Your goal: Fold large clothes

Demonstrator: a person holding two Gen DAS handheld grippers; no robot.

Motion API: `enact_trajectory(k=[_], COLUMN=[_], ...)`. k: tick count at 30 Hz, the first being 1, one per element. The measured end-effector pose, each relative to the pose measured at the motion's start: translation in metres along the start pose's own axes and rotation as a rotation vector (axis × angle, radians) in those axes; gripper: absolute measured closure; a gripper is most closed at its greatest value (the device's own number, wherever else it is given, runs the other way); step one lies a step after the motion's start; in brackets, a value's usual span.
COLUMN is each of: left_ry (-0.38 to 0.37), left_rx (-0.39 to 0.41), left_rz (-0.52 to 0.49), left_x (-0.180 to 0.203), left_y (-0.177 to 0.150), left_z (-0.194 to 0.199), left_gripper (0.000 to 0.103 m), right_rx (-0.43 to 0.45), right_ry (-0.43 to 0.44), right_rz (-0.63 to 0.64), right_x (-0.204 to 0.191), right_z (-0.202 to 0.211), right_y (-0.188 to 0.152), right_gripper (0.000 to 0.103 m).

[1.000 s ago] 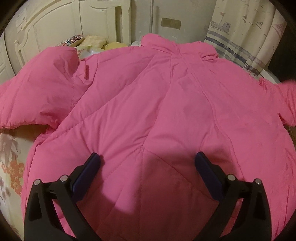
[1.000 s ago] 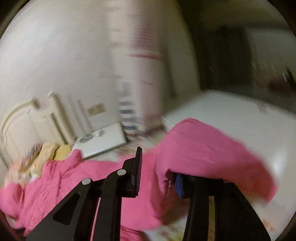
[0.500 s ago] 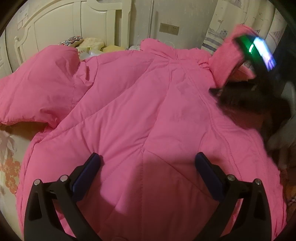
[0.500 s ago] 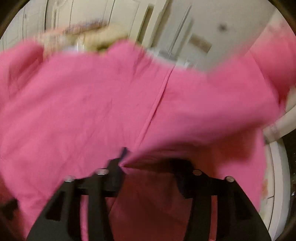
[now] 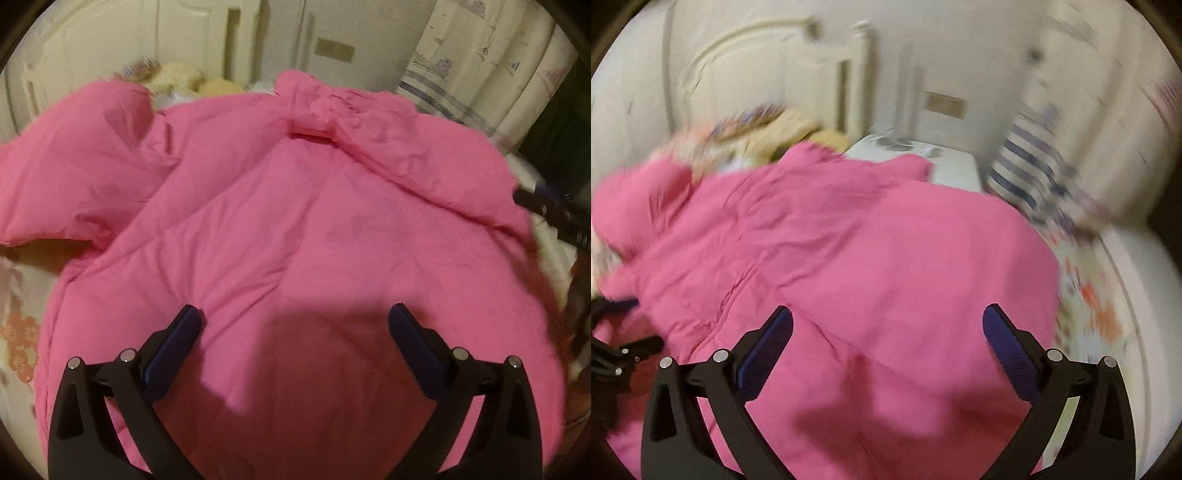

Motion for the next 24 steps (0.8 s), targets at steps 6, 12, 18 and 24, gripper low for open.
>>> enact_trajectory(k=[6, 12, 18, 24], left_ry=[-0.068, -0.092, -0.073, 0.013], left_rx=[0.129, 0.140, 0.122, 0.257], left_rz=[0.153, 0.305, 0.326, 0.208], left_x=[-0.022, -0.045, -0.033, -0.011], left_y=[0.078, 0.140, 0.147, 0.131], left_z=[0.004, -0.062, -0.097, -0.044], left_gripper=[0.002, 0.017, 0.070, 0.092], right_rx=[0.019, -0.025, 0.006, 0.035], right_ry=[-0.105, -0.127, -0.127, -0.070], right_rz=[-0.168, -0.293, -0.274, -0.353], right_x=[0.049, 0.085, 0.085, 0.094], right_z=[0.022, -0.006, -0.010, -0.001], right_y=[-0.033, -0.049, -0.051, -0.054], right_gripper=[0.004, 0.004, 0.004, 0.004])
Point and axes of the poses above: each gripper's, at about its wrist camera, not at the fingertips, and z roughly against the way its jaws point, x to its right, y to its top, the point moved 2 cm from there along -z, roughly the way its jaws point, and after that the axes turned 11 degrees about -z, right-handed, at the moved point
